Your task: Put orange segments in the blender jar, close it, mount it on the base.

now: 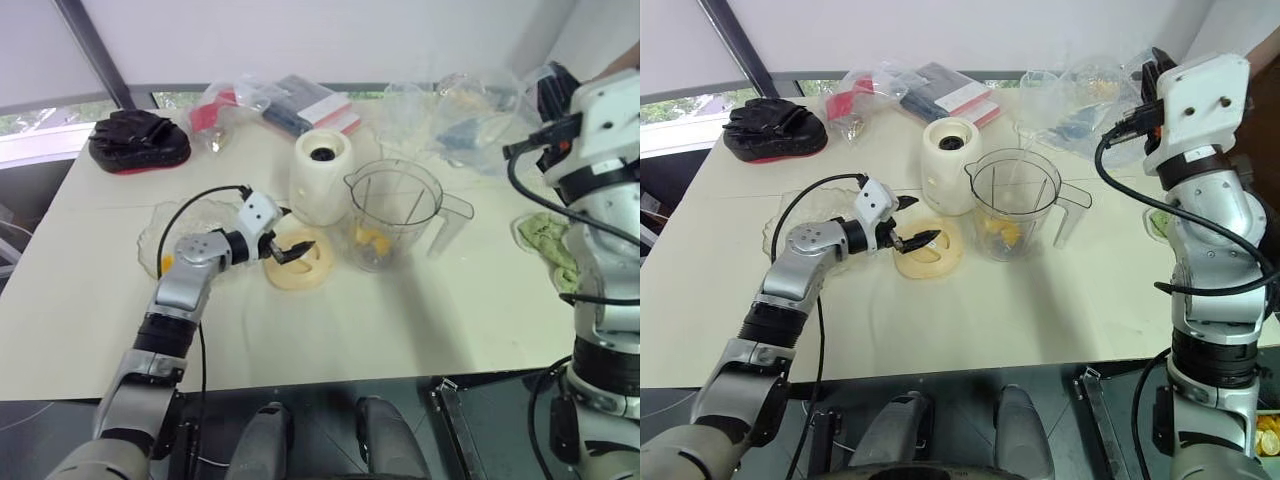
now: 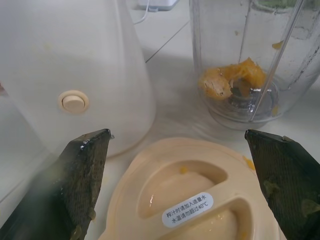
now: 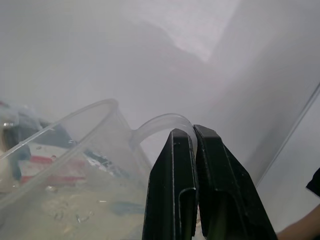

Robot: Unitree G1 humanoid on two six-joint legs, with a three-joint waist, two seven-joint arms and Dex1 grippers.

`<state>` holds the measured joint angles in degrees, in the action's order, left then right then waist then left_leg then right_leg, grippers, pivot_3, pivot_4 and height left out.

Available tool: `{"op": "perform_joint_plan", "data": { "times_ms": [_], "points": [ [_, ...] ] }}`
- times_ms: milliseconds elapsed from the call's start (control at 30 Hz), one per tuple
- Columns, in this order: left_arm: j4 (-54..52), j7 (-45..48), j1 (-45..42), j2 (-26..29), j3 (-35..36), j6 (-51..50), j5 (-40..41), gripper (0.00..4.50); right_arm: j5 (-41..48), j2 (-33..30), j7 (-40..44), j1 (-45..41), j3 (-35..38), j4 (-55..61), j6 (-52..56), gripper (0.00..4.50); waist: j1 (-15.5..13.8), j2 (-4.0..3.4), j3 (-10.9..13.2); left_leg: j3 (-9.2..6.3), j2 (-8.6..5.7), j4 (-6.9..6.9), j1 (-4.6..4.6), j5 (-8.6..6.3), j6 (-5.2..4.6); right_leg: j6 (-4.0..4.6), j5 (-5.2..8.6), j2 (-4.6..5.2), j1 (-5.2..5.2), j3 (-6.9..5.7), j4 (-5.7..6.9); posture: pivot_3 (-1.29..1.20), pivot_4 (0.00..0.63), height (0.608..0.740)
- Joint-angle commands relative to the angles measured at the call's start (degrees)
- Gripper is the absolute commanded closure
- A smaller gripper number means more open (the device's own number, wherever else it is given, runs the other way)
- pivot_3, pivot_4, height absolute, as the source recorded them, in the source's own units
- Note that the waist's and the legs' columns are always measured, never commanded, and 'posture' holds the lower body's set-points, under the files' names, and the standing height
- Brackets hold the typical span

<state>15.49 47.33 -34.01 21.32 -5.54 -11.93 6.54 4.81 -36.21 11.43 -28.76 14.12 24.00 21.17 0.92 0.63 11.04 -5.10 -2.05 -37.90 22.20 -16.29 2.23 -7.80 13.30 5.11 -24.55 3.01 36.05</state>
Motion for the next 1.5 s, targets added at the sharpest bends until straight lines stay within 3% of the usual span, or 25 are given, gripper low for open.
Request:
{"op": "perform_joint_plan", "data": {
  "times_ms": [33,233,567,767,967,1500],
  "points": [
    [-1.92,-0.16,-0.51,0.14,1.11,0.92,1.38,0.00,-1.67,-1.08,0.41,-0.43,1.01,3.51,-3.05,4.48,0.01,0.00,0.00,0.00,0.00,0.00,0.00,0.00,0.00,0.00,0.00,0.00,0.00,0.00,0.00,0.00,0.150,0.740],
    [-1.65,-0.17,-0.70,0.23,1.12,1.08,1.57,0.00,0.25,1.76,-0.75,-0.60,2.80,3.45,-0.41,4.48,0.01,0.01,0.00,-0.01,0.00,0.00,0.00,0.00,0.00,0.00,0.00,0.00,0.00,0.00,0.01,0.00,0.150,0.740],
    [-1.30,-0.15,-0.90,0.27,1.16,1.31,1.56,0.00,12.51,13.78,-9.67,-3.36,12.48,4.76,13.31,4.48,-0.06,0.01,-0.01,-0.03,0.00,-0.01,0.00,0.00,0.00,0.01,-0.01,0.01,0.00,0.00,0.02,0.00,0.150,0.740],
    [-1.48,0.03,-0.93,0.49,1.21,1.24,1.60,0.00,18.75,18.25,-15.70,-5.21,19.30,2.40,16.32,4.48,-0.05,0.01,-0.01,-0.03,0.00,-0.01,0.00,0.00,0.00,0.01,-0.01,0.01,-0.02,0.00,0.04,0.00,0.150,0.740],
    [-1.82,0.05,-0.92,0.83,1.33,1.11,1.60,0.00,20.59,21.14,-17.42,-2.59,25.18,-7.27,7.73,4.48,-0.09,0.00,-0.01,-0.01,-0.01,-0.01,0.00,0.00,0.00,0.01,-0.01,0.01,-0.01,0.00,0.05,0.00,0.150,0.740],
    [-5.21,0.30,0.14,3.83,1.53,-1.25,2.68,0.00,21.51,27.24,-16.20,1.98,25.27,-29.45,-16.34,4.48,1.54,-0.18,-0.05,0.00,0.00,0.00,-0.04,0.01,0.00,0.01,-0.01,0.00,-0.02,0.01,0.13,0.00,0.150,0.740]
  ]
}}
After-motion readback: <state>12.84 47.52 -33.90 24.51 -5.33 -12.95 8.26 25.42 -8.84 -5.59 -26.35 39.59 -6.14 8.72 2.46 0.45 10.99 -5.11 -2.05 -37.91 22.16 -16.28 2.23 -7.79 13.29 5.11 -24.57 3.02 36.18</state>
